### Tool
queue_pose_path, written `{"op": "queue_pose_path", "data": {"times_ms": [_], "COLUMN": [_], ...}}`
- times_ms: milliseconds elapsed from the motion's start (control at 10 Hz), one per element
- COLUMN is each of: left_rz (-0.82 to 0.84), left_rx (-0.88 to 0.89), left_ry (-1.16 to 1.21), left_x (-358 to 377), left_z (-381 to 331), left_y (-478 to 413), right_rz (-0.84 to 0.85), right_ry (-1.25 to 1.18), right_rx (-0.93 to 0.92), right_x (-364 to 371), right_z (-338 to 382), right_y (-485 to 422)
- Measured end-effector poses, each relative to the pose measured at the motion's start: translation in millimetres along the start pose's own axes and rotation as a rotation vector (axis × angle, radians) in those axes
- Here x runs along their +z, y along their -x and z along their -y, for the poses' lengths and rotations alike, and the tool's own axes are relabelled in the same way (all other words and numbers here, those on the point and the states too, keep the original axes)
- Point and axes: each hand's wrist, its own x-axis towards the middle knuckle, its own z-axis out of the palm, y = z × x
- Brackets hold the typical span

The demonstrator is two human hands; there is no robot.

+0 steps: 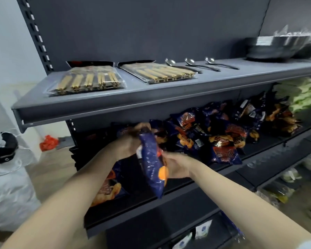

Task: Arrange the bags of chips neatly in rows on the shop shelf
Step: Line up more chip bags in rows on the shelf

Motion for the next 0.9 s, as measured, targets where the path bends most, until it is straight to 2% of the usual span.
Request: {"op": "queue_pose_path", "data": {"times_ms": [100, 200, 300, 400, 500, 600, 700, 800, 900], "left_rz": [0.042, -0.016, -0.034, -0.101, -0.263, -0.376, -0.430, -0.420, -0.464], "left_rx": [-0.014, 0.107, 0.147, 0.119, 0.156, 0.160, 0.127, 0.106, 0.156], "left_ry": [-0.010, -0.242, -0.192, -0.037, -0.120, -0.303, -0.373, -0.437, -0.442], "left_x": [-41.1, 4.9, 8.4, -4.4, -8.9, -9.3, -10.1, -13.0, -12.7], "left_z": [16.9, -9.4, -25.7, -32.5, -27.1, -12.7, -5.0, -2.7, -4.1], "left_y": [-17.0, 17.0, 25.7, 25.9, 24.3, 25.8, 31.6, 38.6, 43.2], "right_rz": [0.049, -0.035, -0.154, -0.348, -0.499, -0.483, -0.385, -0.392, -0.473], "right_ry": [0.023, 0.076, 0.063, -0.020, 0.004, 0.110, 0.133, 0.268, 0.389], "right_rx": [0.021, 0.047, -0.045, -0.209, -0.274, -0.327, -0.374, -0.373, -0.396], "right_x": [-9.7, -14.3, -14.4, -17.9, -20.7, -21.2, -17.6, -14.2, -11.2], "right_z": [1.4, 12.0, 16.0, 17.1, 13.2, 4.1, -9.3, -20.1, -16.1], "right_y": [-7.5, -12.9, -15.1, -19.4, -23.9, -28.1, -31.8, -37.2, -41.4]}}
